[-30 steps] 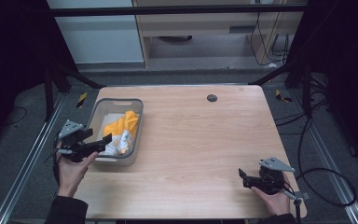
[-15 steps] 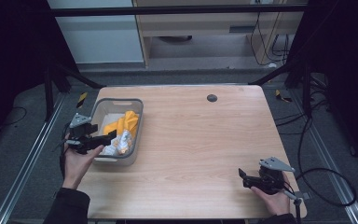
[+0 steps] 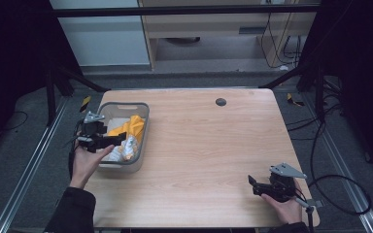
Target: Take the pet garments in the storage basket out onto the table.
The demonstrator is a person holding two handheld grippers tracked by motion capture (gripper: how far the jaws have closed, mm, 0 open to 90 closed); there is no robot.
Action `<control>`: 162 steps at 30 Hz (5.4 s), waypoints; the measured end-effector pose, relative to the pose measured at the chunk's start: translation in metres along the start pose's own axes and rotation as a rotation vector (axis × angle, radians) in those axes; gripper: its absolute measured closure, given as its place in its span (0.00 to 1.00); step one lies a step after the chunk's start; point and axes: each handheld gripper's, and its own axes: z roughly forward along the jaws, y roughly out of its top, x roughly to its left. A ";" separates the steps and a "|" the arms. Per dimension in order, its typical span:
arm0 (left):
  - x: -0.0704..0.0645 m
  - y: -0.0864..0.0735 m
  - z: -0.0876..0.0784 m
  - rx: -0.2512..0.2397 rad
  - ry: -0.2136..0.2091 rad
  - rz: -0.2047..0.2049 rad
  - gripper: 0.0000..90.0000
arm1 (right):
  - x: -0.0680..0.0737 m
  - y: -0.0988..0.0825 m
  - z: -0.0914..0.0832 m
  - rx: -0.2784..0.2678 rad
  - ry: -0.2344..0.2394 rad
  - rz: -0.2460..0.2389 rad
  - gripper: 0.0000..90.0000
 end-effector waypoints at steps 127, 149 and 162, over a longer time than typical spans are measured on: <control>-0.007 0.022 -0.005 0.274 0.021 0.042 0.91 | 0.000 0.001 0.001 0.014 0.008 -0.008 0.08; -0.024 0.034 -0.037 0.208 -0.035 0.111 0.91 | 0.000 0.000 0.001 0.014 0.007 -0.005 0.08; -0.050 0.041 -0.051 0.185 -0.104 0.183 0.91 | 0.000 0.000 0.001 0.012 0.005 -0.007 0.07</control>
